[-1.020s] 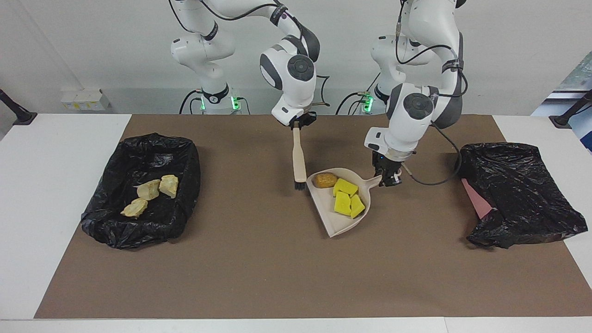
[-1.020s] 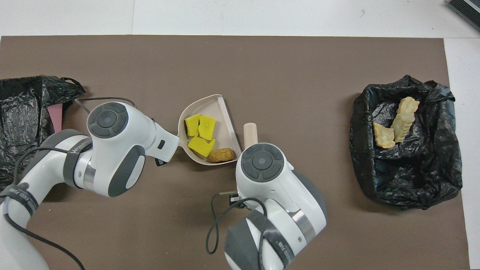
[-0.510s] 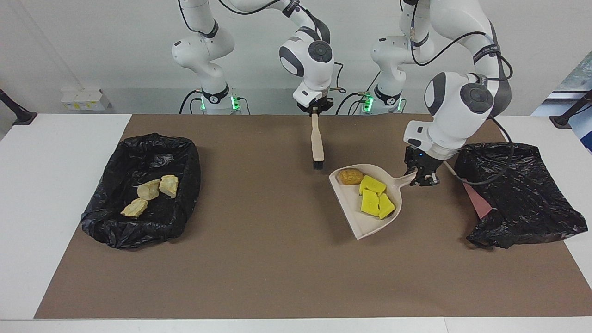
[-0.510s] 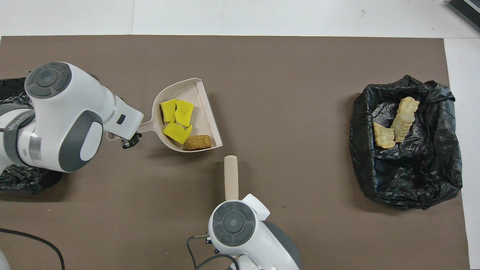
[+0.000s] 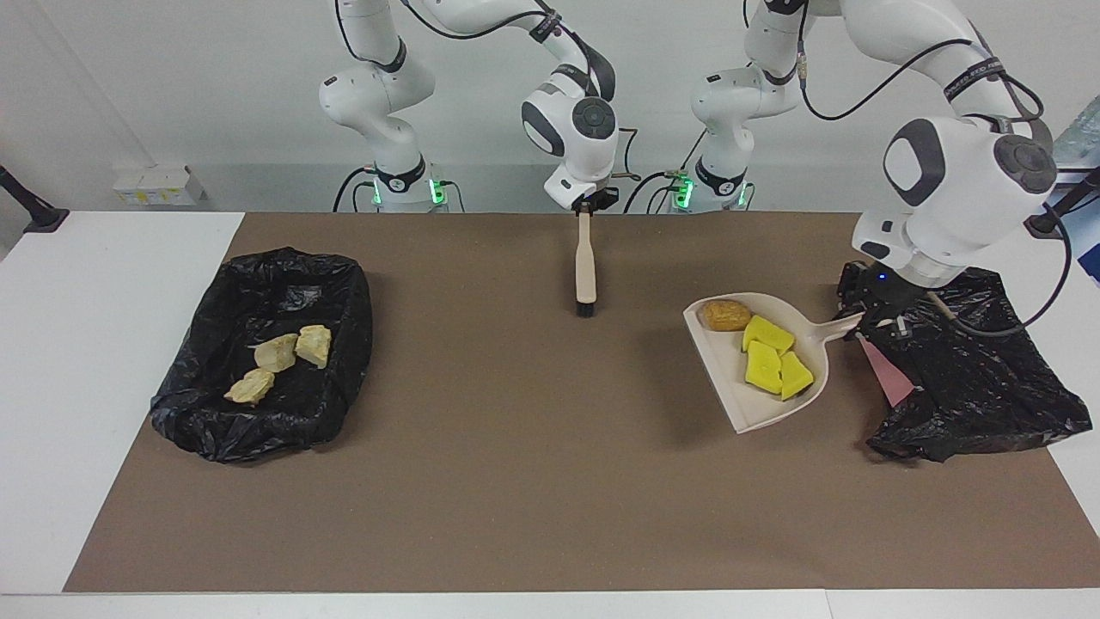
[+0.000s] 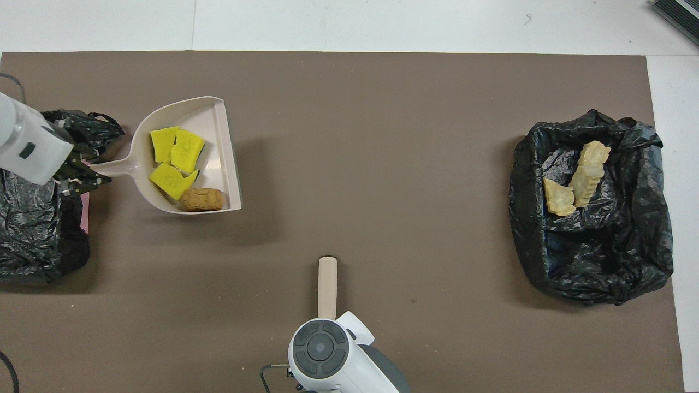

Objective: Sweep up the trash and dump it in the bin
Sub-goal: 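Carry the dustpan to the nearby bag while the right gripper sets the brush down, then tip the dustpan over the bag with the left gripper while the right gripper withdraws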

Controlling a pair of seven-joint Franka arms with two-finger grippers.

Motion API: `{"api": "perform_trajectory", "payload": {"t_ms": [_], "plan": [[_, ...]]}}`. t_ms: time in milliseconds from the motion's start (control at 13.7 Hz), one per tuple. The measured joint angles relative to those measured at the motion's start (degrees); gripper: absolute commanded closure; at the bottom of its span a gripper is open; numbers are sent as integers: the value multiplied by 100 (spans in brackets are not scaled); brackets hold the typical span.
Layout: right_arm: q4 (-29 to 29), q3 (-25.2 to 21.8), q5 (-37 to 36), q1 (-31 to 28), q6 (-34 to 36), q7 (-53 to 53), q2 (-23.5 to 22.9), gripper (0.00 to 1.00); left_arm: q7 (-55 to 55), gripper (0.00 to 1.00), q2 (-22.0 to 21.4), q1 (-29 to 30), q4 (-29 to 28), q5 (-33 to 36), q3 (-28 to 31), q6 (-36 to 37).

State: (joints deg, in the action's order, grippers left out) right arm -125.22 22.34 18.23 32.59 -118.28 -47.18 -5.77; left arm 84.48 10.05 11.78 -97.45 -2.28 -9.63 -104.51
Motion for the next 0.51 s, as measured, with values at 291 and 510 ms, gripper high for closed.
{"api": "perform_trajectory", "payload": {"t_ms": [291, 510], "plan": [[1, 0, 13, 0, 10, 302, -4, 88, 921, 100, 40, 741, 122, 89, 29, 82], [1, -10, 16, -8, 12, 443, -4, 50, 1403, 100, 212, 1239, 519, 418, 41, 204]]}}
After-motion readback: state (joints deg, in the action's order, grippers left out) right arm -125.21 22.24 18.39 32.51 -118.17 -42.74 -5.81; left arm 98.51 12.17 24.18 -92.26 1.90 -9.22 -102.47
